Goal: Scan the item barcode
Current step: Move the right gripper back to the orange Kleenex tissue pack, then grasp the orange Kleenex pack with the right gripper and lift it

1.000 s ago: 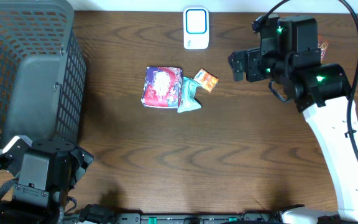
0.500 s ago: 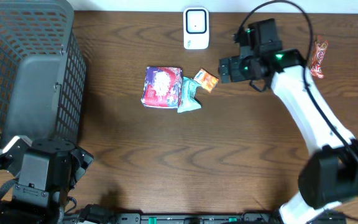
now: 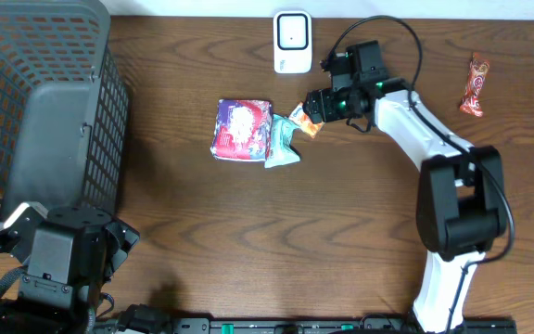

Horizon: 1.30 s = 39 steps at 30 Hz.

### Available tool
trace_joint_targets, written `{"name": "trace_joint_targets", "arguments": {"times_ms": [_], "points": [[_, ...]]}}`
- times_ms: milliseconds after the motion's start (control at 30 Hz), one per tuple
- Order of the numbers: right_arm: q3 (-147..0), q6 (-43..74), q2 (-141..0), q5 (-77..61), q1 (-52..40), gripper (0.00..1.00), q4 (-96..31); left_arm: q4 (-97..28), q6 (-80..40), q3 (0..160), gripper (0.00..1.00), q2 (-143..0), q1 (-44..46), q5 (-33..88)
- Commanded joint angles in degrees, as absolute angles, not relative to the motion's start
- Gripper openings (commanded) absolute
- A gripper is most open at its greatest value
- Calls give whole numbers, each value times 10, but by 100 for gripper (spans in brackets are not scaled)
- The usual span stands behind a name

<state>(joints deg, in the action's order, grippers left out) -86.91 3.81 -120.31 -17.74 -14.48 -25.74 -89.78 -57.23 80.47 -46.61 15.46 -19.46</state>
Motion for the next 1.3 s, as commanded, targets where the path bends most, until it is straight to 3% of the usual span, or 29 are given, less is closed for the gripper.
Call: {"name": "trace_joint_targets", "arguments": {"times_ms": [0,133,300,500,633,867,1067,1267], "points": [[-868,27,-1232,-229,-147,75,-233,-900,-582,804,98,-467,154,-202],[-868,27,-1242,-230,-147,68,-220,-900,-582,804,98,-467,154,-202],[-868,27,-1247,-230,-147,67,-221,-900,-582,804,98,-467,154,-202],[-868,27,-1265,-253,-147,53,-235,-900,-582,804,98,-467,154,-202],[-869,28,-1260,-257,-147,52,-265,-900,-582,804,98,-467,154,-202],[-870,36,-1229,-254,-147,35,-327,-900,-582,804,98,-467,154,-202],[-870,96,-1198,-227,-147,39,-341,-900,-582,804,98,-467,154,-202],[-870,166,-1196,-213,-147,37,-339,-900,-582,804,98,-467,154,-202]]}}
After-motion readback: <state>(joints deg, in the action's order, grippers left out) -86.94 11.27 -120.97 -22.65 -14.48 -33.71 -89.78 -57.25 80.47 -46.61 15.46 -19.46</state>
